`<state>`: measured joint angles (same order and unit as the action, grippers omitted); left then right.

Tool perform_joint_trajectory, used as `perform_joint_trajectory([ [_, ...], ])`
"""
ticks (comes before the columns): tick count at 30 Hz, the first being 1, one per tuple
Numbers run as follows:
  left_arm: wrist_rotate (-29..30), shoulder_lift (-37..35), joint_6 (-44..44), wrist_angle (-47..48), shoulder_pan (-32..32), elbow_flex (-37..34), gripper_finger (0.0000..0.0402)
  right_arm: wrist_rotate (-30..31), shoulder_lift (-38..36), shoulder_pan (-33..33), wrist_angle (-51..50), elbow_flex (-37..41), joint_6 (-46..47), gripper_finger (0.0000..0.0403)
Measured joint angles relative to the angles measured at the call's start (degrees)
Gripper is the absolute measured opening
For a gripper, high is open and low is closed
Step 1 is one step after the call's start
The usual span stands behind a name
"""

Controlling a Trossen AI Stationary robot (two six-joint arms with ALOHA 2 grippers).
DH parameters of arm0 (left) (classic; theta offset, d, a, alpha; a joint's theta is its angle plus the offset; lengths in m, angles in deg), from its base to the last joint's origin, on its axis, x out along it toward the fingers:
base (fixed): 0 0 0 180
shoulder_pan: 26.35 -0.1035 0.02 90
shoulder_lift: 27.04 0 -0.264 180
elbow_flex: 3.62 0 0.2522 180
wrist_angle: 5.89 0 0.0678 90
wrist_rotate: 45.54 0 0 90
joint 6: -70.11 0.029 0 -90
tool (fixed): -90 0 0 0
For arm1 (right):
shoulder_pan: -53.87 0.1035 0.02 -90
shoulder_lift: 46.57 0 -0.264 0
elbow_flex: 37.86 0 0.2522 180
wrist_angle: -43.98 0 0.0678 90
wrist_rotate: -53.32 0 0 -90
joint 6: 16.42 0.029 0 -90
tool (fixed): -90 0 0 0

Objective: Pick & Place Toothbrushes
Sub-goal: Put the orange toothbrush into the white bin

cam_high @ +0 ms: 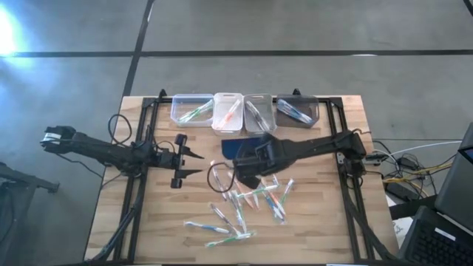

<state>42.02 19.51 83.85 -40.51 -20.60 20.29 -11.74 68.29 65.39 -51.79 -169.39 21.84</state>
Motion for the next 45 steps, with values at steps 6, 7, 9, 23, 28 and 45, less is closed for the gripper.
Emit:
perform_joint_trajectory([
  [6, 0.2, 0.0, 3.8, 0.0, 0.0, 0.4, 0.0202, 0.4, 0.0, 0.2, 13.7, 9.0, -1.1, 0.0044],
  [7, 0.3, 0.0, 4.4, 0.0, 0.0, 0.5, 0.0202, 0.2, 0.0, 0.2, 15.9, 10.3, -1.2, 0.0049],
  [9, 1.1, 0.0, 5.4, 0.0, 0.0, 0.5, 0.0202, -1.0, -0.1, 0.2, 20.0, 13.3, -1.7, 0.0059],
  [23, 22.0, -3.4, 7.2, 2.3, 0.0, 0.5, 0.0202, -7.6, -0.1, 1.0, 46.6, 32.6, -0.4, 0.0129],
  [28, 22.6, -4.5, 7.0, 4.0, 0.0, 0.5, 0.0202, -8.8, -0.1, 2.0, 55.8, 38.1, 2.0, 0.0141],
  [45, 22.5, -4.3, 5.3, 4.9, 0.0, 0.5, 0.0202, -8.5, 0.9, 2.8, 73.6, 48.5, 5.6, 0.0116],
])
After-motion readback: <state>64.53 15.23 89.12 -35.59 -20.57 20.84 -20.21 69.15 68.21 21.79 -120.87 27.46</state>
